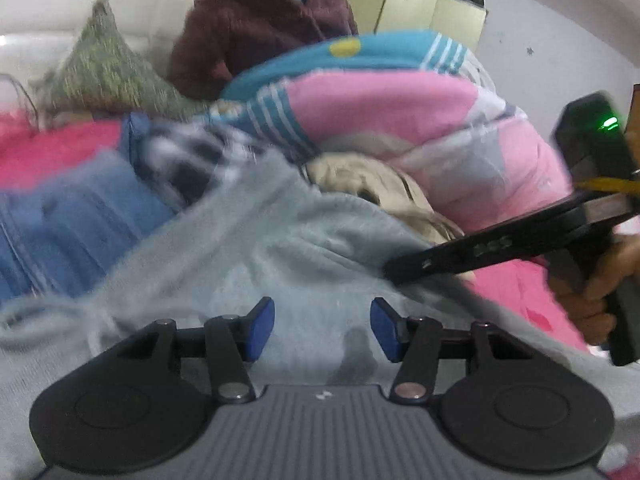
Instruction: Fold clothes
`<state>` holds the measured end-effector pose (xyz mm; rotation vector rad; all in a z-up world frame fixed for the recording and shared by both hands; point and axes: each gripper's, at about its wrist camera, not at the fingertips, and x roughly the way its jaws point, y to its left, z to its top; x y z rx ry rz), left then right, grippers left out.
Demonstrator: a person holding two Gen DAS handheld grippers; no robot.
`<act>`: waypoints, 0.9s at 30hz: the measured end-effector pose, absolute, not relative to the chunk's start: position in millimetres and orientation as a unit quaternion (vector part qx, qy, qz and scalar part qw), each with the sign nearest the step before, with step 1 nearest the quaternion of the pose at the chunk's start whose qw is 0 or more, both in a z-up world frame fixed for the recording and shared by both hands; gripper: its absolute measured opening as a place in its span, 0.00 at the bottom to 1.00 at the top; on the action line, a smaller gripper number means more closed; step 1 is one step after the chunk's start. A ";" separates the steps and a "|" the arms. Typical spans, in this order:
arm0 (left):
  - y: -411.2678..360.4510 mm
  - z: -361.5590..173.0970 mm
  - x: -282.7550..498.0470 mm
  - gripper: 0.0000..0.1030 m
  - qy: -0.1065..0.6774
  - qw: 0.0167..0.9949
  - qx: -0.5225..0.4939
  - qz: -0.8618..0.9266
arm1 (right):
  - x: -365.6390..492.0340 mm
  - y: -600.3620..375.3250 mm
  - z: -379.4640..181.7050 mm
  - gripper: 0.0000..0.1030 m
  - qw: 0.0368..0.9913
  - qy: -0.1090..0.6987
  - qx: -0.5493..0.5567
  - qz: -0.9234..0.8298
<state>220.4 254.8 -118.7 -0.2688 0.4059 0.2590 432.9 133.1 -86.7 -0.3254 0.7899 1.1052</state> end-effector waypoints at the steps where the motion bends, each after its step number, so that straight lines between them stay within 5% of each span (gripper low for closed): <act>1: 253.9 -117.4 220.9 0.52 0.195 0.963 -0.125 0.135 | 428.6 131.9 -76.0 0.07 0.780 0.337 -0.153 0.504; 9: 253.5 -123.5 231.0 0.53 0.209 0.958 -0.101 0.168 | 434.1 150.8 -97.4 0.08 0.828 0.259 -0.191 0.459; 14: 262.9 -130.6 230.2 0.53 0.218 0.953 -0.129 0.167 | 453.7 146.2 -109.7 0.13 0.825 0.300 -0.124 0.463; 16: 262.8 -131.5 229.0 0.53 0.217 0.953 -0.130 0.166 | 462.8 123.5 -90.7 0.35 0.819 0.332 -0.071 0.462; 20: 266.0 -131.6 227.4 0.53 0.213 0.953 -0.140 0.165 | 457.2 24.3 -25.0 0.49 0.882 0.289 0.009 0.373; 27: 251.2 -112.4 210.4 0.57 0.180 0.963 -0.120 0.161 | 355.1 -183.0 46.1 0.50 0.948 0.235 0.003 0.212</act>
